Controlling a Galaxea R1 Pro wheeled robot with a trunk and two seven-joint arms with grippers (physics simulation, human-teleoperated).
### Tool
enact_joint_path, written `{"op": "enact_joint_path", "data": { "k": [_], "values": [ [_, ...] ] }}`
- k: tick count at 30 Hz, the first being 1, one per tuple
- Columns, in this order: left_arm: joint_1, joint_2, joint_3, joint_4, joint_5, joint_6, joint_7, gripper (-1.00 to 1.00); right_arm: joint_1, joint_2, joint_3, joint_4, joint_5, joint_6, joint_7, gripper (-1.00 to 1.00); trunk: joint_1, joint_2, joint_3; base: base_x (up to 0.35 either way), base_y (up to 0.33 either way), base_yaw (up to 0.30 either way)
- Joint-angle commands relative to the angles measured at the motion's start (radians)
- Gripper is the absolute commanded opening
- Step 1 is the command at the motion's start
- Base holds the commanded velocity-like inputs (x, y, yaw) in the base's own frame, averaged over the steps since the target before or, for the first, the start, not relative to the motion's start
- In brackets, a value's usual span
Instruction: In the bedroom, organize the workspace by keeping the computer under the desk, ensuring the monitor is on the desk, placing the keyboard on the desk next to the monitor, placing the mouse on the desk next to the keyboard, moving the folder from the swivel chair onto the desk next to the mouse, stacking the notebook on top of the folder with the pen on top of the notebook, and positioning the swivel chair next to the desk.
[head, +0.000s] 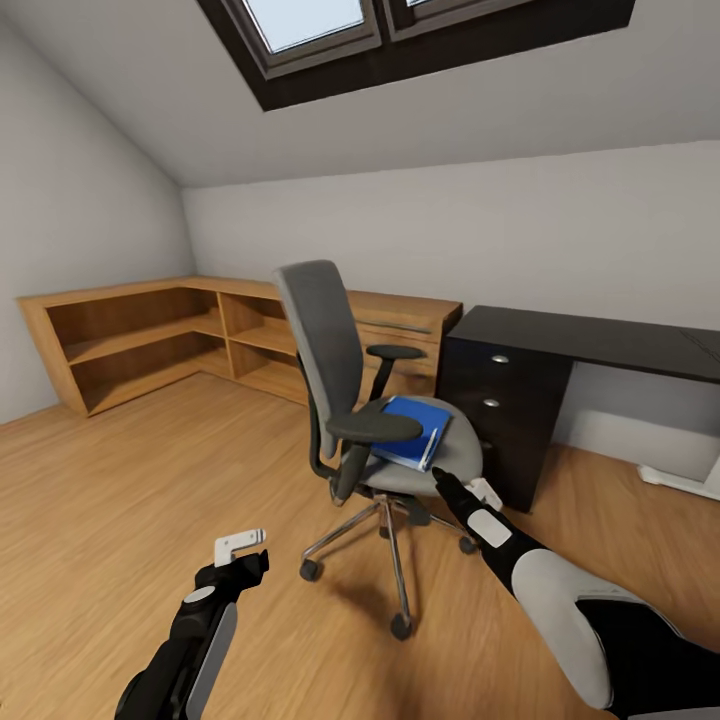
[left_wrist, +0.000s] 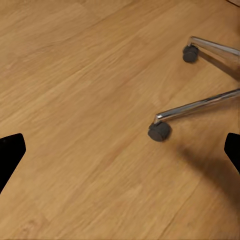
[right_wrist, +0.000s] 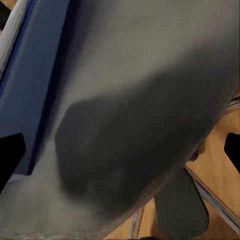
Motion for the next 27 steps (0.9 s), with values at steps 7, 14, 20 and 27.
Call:
{"op": "enact_joint_path", "data": {
  "k": [7, 14, 20, 27],
  "values": [
    [0.000, 0.000, 0.000, -0.001, 0.010, 0.003, 0.006, 1.00, -0.001, 0.003, -0.002, 0.001, -0.004, -0.003, 0.006, 1.00, 0.000, 0.000, -0.001, 0.005, 0.000, 0.207],
    [0.000, 0.000, 0.000, -0.001, 0.010, 0.003, 0.010, 1.00, -0.001, 0.003, -0.003, 0.001, -0.004, -0.003, 0.006, 1.00, 0.000, 0.000, -0.001, 0.000, 0.000, 0.261],
    [0.000, -0.001, -0.005, 0.000, 0.010, 0.003, 0.010, 1.00, -0.001, 0.003, -0.003, 0.001, -0.004, -0.003, 0.006, 1.00, 0.000, 0.000, -0.001, 0.000, 0.000, 0.264],
    [0.000, -0.001, -0.011, 0.000, 0.010, 0.003, 0.011, 1.00, -0.001, 0.003, -0.003, 0.001, -0.004, -0.003, 0.006, 1.00, 0.000, 0.000, -0.001, 0.000, 0.000, 0.259]
  ]
}}
